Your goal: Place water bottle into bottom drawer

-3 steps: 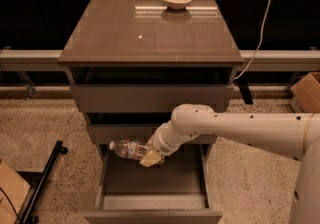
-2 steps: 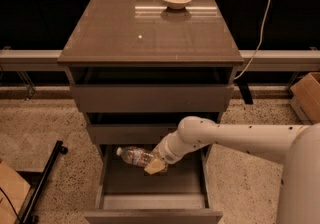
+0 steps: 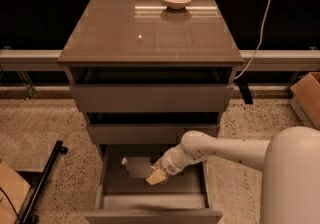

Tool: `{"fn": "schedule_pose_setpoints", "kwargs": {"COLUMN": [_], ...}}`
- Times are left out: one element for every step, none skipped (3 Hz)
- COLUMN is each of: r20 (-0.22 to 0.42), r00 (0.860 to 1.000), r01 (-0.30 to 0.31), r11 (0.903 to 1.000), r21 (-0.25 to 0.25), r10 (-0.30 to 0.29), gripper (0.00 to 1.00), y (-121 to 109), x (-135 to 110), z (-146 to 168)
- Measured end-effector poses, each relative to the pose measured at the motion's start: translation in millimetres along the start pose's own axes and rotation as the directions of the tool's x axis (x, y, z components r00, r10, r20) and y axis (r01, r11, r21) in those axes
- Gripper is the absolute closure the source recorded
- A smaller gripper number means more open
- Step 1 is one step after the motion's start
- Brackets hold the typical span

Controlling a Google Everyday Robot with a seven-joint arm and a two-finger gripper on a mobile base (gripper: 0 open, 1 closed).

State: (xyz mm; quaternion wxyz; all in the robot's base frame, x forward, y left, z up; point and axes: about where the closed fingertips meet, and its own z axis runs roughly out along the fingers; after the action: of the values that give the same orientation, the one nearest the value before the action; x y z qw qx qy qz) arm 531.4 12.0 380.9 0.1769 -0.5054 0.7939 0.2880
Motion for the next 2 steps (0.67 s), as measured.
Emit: {"fn": "schedule_pose_setpoints", "kwargs": {"r20": [-0.042,-0.035], "r00": [0.999,0.999], "r01": [0.002,-0.016], "r11": [0.9997,0.9985], "r21": [0.026,0.052], "r10": [-0.001,0.018], "gripper": [1.00,1.00], "y": [-9,-41], "x": [0,17], "z": [17,59]}}
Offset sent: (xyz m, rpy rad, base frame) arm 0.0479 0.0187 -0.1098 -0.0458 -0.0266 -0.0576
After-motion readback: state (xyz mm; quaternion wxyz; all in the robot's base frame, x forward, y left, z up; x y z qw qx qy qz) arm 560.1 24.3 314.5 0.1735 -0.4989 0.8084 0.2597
